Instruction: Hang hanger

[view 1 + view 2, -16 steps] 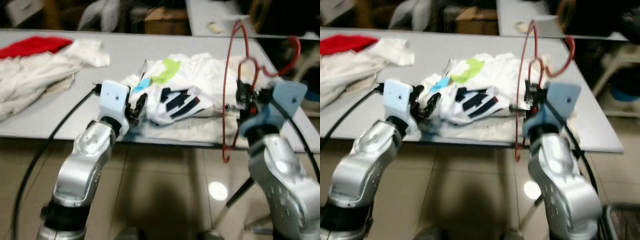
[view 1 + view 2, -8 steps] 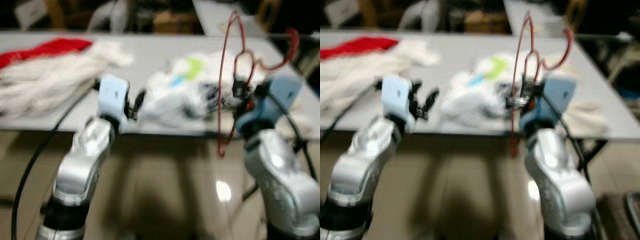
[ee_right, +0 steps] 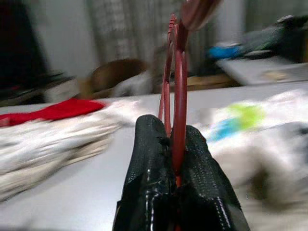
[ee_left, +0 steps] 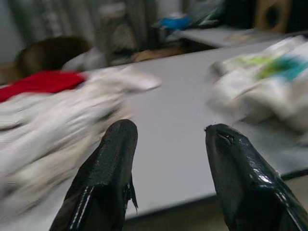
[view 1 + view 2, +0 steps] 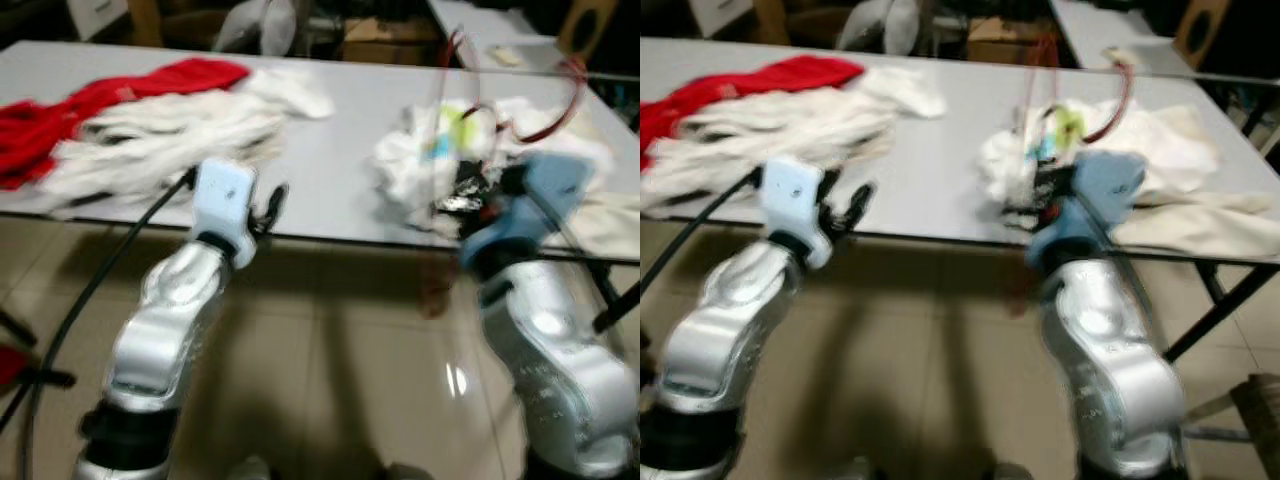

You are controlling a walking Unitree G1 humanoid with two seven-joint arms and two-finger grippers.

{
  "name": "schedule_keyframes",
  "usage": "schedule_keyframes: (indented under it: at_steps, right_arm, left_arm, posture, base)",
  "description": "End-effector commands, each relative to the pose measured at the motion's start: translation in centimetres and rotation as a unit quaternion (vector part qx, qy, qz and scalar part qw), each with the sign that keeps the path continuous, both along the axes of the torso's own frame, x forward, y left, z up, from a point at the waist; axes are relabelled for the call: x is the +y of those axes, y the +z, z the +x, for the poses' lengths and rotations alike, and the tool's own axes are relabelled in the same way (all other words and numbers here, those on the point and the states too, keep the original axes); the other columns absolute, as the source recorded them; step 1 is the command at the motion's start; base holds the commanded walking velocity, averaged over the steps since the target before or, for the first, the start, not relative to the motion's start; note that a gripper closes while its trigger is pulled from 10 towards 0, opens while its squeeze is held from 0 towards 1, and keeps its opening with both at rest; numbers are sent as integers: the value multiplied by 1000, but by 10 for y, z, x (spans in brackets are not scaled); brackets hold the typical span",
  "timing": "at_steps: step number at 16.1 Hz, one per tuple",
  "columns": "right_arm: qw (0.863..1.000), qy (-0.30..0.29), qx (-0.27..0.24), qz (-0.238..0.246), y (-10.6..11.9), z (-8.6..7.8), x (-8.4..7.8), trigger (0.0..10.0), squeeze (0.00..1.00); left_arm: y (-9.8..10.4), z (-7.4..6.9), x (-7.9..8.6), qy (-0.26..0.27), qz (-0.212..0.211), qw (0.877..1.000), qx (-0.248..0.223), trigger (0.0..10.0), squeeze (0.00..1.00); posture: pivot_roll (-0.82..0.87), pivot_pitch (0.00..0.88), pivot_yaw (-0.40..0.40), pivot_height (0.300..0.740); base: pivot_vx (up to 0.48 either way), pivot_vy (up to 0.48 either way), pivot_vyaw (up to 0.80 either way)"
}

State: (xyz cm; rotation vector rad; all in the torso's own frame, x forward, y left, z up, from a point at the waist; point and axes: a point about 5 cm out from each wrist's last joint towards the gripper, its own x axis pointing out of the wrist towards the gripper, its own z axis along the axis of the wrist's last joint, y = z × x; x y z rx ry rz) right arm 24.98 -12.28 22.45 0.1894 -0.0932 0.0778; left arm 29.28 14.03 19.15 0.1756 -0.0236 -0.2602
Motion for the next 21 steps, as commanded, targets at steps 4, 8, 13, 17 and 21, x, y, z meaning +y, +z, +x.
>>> schedule_keyframes:
  at_steps: [4,8,13,17,21]
  right_arm:
    - [998,-46,38,36,-26,-4,-15,10000,0]
    - [992,-65,33,105,-34,-11,-13,10000,0]
    - [984,-65,2,163,-35,-15,-8,10000,0]
    - [984,-91,3,154,-40,-16,-11,10000,0]
    - [987,-43,27,155,-45,-14,-3,10000,0]
  left_arm:
    - [1,-1,-4,-6,0,1000,-3,10000,0]
    - [1,0,-7,-11,-1,1000,-2,10000,0]
    - [-1,-2,-8,-14,-2,1000,3,10000,0]
    - [-1,-2,-9,-14,-5,1000,4,10000,0]
    - [-16,-11,-8,-20,-80,996,25,10000,0]
  posture:
    - [-2,62,8,740]
    - [-4,64,12,740]
    - [-3,67,12,740]
    - [-3,66,8,740]
    - [6,62,1,740]
  base:
    - [0,405,0]
    - [0,402,0]
    - [0,402,0]
    - [0,398,0]
    - [0,0,0]
